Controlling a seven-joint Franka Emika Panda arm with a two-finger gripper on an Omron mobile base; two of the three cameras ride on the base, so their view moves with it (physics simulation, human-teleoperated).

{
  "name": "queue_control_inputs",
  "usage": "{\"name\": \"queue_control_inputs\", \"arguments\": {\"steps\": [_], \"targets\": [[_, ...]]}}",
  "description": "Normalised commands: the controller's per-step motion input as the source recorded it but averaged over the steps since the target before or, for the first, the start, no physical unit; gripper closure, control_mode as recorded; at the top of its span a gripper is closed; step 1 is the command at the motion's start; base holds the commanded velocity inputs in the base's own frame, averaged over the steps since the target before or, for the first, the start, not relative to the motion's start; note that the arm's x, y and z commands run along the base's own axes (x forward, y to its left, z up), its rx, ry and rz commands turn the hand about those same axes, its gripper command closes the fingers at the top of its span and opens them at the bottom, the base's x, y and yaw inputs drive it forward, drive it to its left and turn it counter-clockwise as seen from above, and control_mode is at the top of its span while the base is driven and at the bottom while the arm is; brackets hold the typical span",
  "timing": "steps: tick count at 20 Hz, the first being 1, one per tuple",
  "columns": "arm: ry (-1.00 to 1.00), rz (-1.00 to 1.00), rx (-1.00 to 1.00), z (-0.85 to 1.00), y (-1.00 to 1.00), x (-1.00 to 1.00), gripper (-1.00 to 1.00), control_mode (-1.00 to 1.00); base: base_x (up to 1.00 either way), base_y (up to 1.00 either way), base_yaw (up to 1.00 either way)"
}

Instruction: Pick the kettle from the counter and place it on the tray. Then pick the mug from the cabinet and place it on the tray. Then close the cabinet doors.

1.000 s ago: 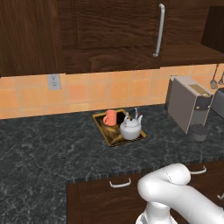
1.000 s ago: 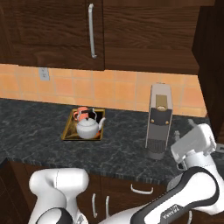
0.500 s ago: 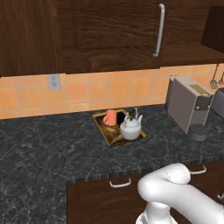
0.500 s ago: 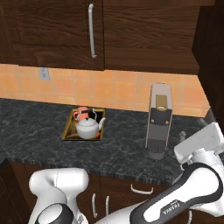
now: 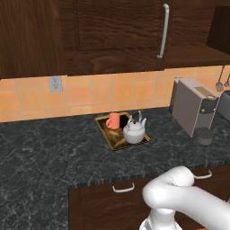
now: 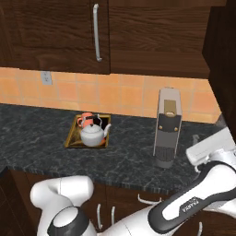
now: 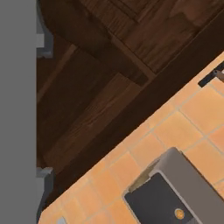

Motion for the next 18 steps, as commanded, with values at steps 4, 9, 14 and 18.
{"name": "queue_control_inputs", "arguments": {"steps": [4,9,14,18], "targets": [[0.16,0.10,0.14,0.64,-0.31,0.06,-1.00,-1.00,0.00,0.00,0.00],[0.02,0.10,0.06,0.56,-0.07,-0.20,-1.00,-1.00,0.00,0.00,0.00],[-0.01,0.17,-0.05,0.49,0.47,-0.18,-1.00,-1.00,0.00,0.00,0.00],[0.10,0.07,0.03,0.02,-0.10,0.08,-1.00,-1.00,0.00,0.00,0.00]]}}
